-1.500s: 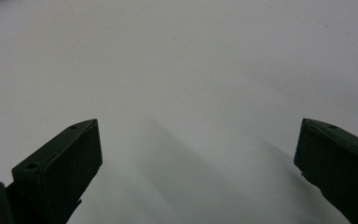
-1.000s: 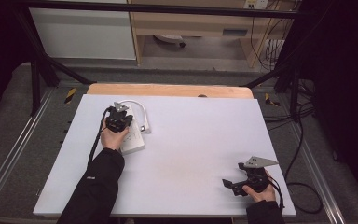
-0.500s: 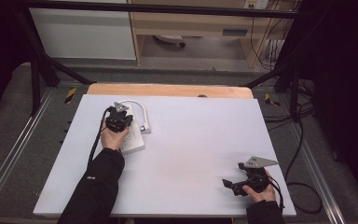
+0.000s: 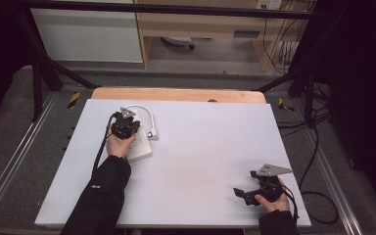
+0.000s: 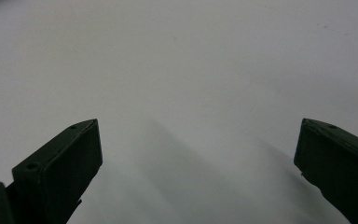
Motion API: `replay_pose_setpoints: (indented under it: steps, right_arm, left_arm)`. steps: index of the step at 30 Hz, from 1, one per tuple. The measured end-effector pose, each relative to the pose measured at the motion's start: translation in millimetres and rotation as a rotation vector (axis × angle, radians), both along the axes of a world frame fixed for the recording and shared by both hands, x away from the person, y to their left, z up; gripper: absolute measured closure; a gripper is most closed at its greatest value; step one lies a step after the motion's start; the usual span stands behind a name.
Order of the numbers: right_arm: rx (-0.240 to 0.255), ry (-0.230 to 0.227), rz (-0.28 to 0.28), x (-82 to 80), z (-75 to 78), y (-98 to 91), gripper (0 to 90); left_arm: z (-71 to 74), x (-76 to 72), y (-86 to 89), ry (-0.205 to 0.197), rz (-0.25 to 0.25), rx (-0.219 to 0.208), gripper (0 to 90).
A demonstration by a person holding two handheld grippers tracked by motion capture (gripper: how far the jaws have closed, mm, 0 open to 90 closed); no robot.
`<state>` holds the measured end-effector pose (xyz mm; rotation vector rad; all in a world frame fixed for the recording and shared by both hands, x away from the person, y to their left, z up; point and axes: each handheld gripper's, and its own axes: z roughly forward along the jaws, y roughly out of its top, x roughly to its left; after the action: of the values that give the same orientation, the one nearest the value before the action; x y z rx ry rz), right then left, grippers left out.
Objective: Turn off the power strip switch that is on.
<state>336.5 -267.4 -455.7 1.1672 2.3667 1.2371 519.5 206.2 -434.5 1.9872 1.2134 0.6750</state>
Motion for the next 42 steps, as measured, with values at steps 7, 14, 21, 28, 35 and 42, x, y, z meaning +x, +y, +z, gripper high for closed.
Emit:
replay_pose_setpoints:
  steps: [7, 14, 21, 28, 35, 42]
  right_arm:
    - [0.001, -0.003, 0.000, -0.2, 0.3, 0.0, 1.4]
    - [-0.001, -0.002, 0.001, 0.0, -0.1, 0.1, 1.4]
    - [-0.003, 0.000, 0.001, 0.3, -0.4, 0.1, 1.4]
    - [-0.004, 0.003, -0.001, -0.1, -0.3, 0.5, 1.4]
    - [-0.005, 0.004, -0.002, -0.3, -0.4, 0.8, 1.4]
    - [-0.009, 0.003, 0.000, 0.1, -0.5, 0.6, 1.4]
  left_arm:
    - [-0.7, 0.1, -0.2, 0.002, -0.012, -0.017, 90.0]
    - [-1.0, 0.3, 2.1, 0.003, -0.018, -0.030, 90.0]
    - [7.3, -4.0, 6.6, -0.019, -0.028, -0.024, 90.0]
    - [15.1, -11.8, 9.7, 0.002, -0.043, -0.024, 89.9]
    - [23.6, -22.8, 13.4, 0.016, -0.057, -0.029, 88.3]
    - [27.8, -36.4, 20.6, 0.023, -0.081, -0.031, 78.2]
